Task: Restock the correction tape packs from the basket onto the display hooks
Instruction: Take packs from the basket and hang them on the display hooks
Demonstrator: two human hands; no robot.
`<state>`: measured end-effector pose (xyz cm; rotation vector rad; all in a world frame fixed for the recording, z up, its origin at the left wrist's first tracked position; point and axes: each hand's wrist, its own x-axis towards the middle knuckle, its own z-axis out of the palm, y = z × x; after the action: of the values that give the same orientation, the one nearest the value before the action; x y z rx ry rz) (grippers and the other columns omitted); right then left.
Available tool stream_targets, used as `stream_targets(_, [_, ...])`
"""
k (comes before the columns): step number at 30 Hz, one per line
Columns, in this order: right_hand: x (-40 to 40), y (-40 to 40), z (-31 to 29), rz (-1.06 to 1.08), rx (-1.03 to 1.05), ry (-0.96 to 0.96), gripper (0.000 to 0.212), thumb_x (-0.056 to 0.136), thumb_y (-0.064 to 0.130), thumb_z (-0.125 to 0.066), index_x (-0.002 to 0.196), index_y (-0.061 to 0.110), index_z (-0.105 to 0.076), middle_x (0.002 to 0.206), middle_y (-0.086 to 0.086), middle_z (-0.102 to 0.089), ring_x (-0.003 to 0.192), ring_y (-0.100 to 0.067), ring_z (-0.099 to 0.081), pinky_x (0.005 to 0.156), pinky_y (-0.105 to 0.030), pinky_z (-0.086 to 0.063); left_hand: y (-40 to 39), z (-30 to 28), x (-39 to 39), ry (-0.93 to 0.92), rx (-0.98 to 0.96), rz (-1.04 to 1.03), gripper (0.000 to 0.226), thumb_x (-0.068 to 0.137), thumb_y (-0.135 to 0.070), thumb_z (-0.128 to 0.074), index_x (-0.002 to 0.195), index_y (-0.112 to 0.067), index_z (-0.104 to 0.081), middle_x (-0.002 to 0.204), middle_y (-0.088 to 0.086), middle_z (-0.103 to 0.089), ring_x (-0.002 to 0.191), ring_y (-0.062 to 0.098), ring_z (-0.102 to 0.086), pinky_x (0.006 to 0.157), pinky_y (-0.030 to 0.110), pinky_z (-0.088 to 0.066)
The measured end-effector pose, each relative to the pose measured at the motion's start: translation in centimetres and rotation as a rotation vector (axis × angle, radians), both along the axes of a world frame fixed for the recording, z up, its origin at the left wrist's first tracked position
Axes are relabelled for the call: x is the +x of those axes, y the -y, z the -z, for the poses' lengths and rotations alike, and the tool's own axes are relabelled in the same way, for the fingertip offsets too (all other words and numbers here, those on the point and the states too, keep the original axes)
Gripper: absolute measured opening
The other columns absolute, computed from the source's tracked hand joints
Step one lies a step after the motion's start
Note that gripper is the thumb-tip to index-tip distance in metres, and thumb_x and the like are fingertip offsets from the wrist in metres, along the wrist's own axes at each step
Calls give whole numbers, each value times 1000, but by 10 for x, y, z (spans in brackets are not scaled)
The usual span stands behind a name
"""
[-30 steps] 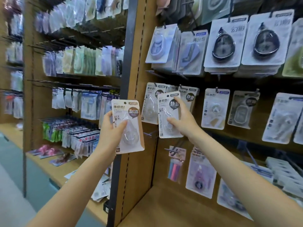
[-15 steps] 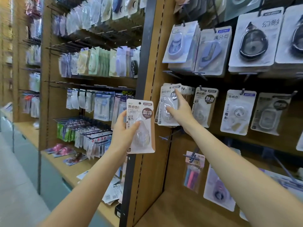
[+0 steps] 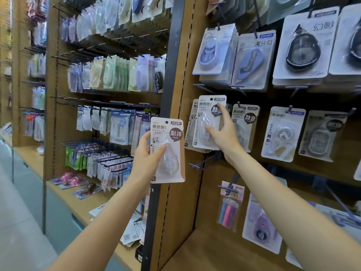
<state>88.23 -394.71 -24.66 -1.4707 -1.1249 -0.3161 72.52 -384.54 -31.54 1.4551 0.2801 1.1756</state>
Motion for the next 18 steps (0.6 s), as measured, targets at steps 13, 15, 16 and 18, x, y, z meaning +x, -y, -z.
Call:
stream_targets(13, [19, 53, 17, 56, 60, 33, 69, 88, -1, -58, 143, 28, -27, 137, 15, -34, 107, 26, -34, 90, 3, -29, 22, -2, 37, -19, 3, 86, 41, 92, -14, -56, 127, -31, -43, 122, 7, -61, 109, 21, -61, 92, 45, -51])
stream_targets(15, [15, 52, 20, 46, 27, 39, 69, 88, 2, -59, 143, 28, -27, 137, 16, -33, 116, 18, -31, 99, -7, -28, 24, -2, 41, -10, -10, 104, 39, 92, -14, -56, 123, -34, -42, 121, 6, -62, 108, 21, -61, 92, 45, -51])
stream_targets(16, [14, 51, 23, 40, 0, 41, 69, 88, 4, -60, 143, 28, -27, 136, 17, -32, 122, 10, -30, 104, -16, -28, 27, -2, 42, -11, -15, 110, 39, 92, -14, -56, 121, -35, -42, 121, 5, -62, 108, 20, -61, 92, 44, -51])
stream_targets(18, [13, 49, 29, 19, -13, 23, 69, 87, 5, -61, 142, 29, -28, 132, 18, -34, 126, -1, -34, 109, -29, -31, 30, -3, 45, -12, -23, 112, 38, 92, -13, -56, 120, -36, -41, 121, 5, -62, 108, 19, -61, 92, 43, -51])
